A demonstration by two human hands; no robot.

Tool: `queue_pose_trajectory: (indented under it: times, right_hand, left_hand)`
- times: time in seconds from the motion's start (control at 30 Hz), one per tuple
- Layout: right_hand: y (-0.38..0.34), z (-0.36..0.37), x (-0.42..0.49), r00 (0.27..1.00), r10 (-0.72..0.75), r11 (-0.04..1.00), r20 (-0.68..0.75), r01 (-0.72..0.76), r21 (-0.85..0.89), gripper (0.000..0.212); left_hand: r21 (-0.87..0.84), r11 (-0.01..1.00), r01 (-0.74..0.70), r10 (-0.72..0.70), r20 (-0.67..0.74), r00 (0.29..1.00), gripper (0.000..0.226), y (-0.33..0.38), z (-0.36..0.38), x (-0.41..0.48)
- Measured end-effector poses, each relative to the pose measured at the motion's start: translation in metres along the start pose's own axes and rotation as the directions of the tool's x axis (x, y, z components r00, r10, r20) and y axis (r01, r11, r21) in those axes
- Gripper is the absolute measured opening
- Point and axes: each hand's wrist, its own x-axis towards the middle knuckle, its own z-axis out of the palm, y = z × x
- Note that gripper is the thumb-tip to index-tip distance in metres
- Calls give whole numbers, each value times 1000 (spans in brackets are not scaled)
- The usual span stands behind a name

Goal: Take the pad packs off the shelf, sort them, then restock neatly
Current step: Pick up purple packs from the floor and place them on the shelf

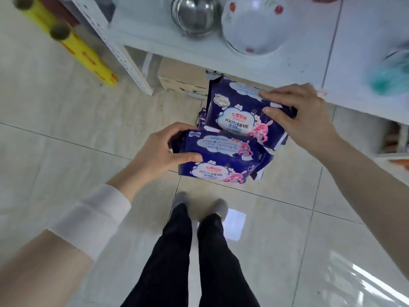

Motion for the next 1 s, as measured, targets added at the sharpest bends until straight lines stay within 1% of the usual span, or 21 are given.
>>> queue_pose_trajectory:
  times: [0.1, 0.2, 0.3, 0.43, 0.53, 0.63, 0.73, 0.9, 1.0]
  right_hand:
    - [-27, -64, -6, 998, -13, 1000, -64, 11, -26, 40]
    - [-51, -119, -10, 995, -44, 996, -89, 38, -78, 37]
    - [-73, -168, -9, 991, -48, 993, -122, 34, -116, 36]
    - [-100, -221, -1, 976, -42, 989, -213, 10, -148, 37]
    - [-115, -251, 9, 961, -28, 987, -275, -17, -161, 37]
    - [-127, -277, 21, 942, -57, 982, -330, -6, -186, 34]
    - [-135, -299, 33, 931, -46, 983, -363, -23, -181, 29]
    - [-132, -335, 57, 911, -60, 984, -408, -15, -178, 29]
    - [-122, -358, 76, 905, -33, 984, -424, -45, -173, 30]
  left_hand:
    - [-32, 998, -60, 60, -14, 998, 49, 61, 0, -13]
    - [-63, 991, -122, 122, 6, 992, 50, 116, -3, -25]
    - [-60, 984, -167, 168, 12, 986, 54, 163, -15, -30]
    - [-52, 968, -244, 245, 13, 969, 55, 216, -37, -25]
    - [-6, 950, -314, 314, 9, 949, 45, 250, -51, -16]
    - [30, 926, -376, 376, 7, 927, 39, 280, -63, -6]
    - [39, 905, -424, 424, 7, 905, 38, 306, -71, 6]
    - [59, 869, -491, 491, 10, 871, 37, 351, -73, 30]
    - [75, 851, -520, 523, -32, 852, 40, 379, -73, 50]
